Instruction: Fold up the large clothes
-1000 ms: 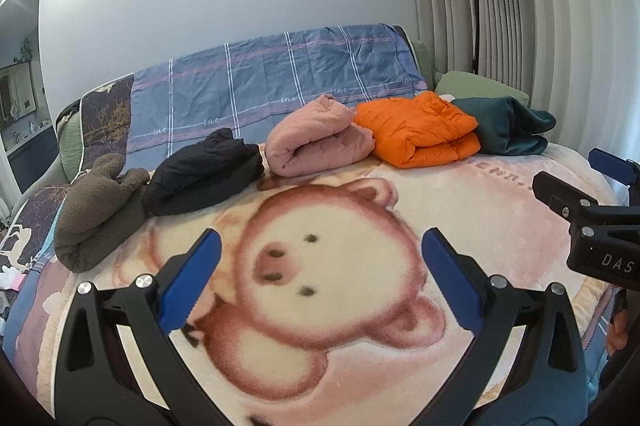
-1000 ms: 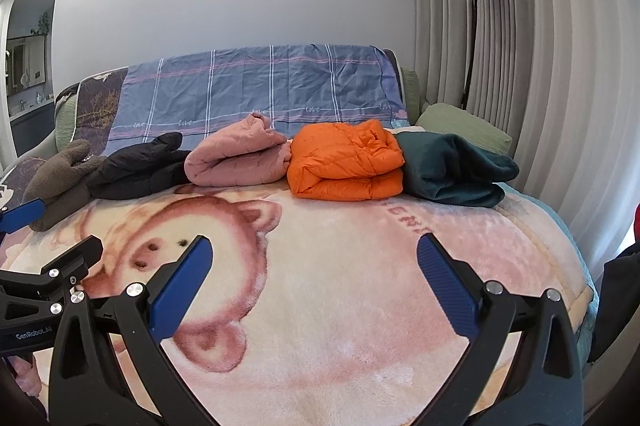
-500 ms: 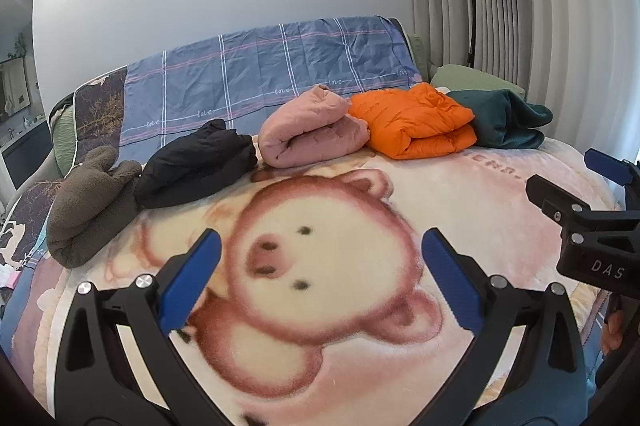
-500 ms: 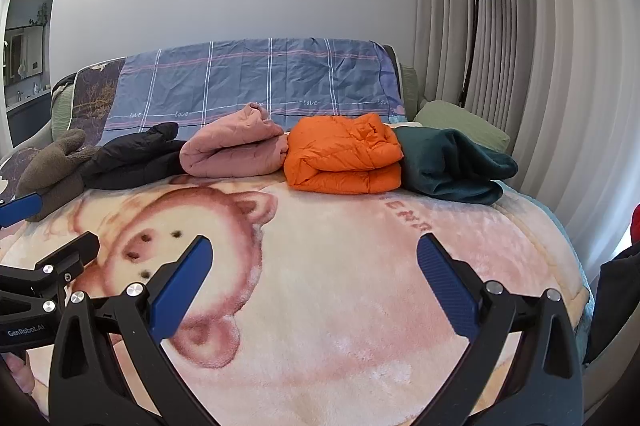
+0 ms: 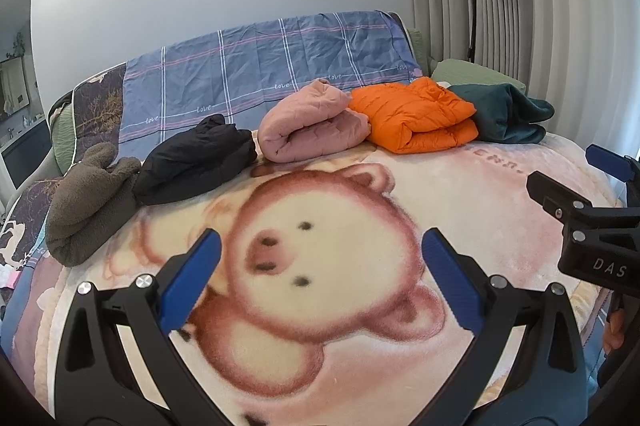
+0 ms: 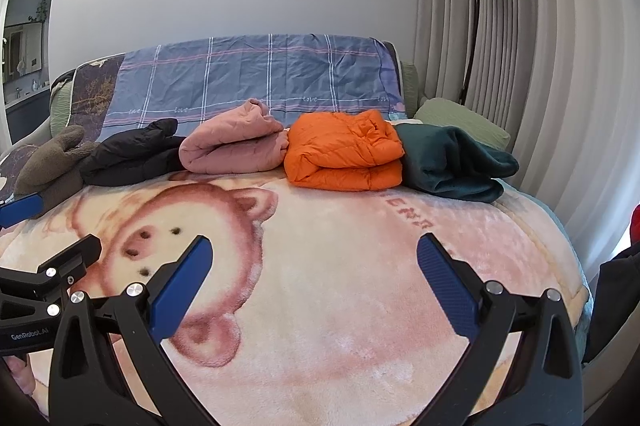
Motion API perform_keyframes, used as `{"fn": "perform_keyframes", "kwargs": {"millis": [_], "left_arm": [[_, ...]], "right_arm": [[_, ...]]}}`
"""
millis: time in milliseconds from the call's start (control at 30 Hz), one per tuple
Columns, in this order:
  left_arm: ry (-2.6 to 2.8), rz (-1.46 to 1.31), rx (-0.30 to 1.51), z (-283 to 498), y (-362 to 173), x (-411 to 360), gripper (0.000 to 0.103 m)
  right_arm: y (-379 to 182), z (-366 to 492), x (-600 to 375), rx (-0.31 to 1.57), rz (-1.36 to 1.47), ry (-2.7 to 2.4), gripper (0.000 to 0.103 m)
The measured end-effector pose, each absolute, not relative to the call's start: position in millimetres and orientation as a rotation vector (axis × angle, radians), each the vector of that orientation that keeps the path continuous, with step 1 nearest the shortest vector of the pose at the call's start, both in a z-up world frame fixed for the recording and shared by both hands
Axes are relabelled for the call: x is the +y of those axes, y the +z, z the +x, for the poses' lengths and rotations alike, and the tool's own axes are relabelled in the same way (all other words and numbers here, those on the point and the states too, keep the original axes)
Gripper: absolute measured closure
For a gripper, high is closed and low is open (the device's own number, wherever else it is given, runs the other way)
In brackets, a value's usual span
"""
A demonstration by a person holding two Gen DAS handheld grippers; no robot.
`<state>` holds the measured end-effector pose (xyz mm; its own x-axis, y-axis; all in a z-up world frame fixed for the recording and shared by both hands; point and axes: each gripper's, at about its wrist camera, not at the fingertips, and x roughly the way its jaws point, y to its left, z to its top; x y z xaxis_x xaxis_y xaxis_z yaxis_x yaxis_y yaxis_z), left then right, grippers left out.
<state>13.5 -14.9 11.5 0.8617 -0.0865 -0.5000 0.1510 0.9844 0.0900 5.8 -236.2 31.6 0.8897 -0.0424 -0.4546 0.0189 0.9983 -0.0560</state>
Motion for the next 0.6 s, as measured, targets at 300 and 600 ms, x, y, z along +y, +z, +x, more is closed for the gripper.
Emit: {"fn": "perform_keyframes", "kwargs": {"millis": [300, 600], "left_arm": [[-0.129, 0.127, 0.519, 14.1, 10.4, -13.3, 0.002], [-0.127, 0.132, 0.523, 14.5, 8.1, -12.8, 0.002]], "right_arm": [[30.2, 5.9, -236.8, 0.479, -0.048, -0.034, 0.001], [27.5, 7.6, -239.6, 0.490, -0.045, -0.041, 0.001]]}}
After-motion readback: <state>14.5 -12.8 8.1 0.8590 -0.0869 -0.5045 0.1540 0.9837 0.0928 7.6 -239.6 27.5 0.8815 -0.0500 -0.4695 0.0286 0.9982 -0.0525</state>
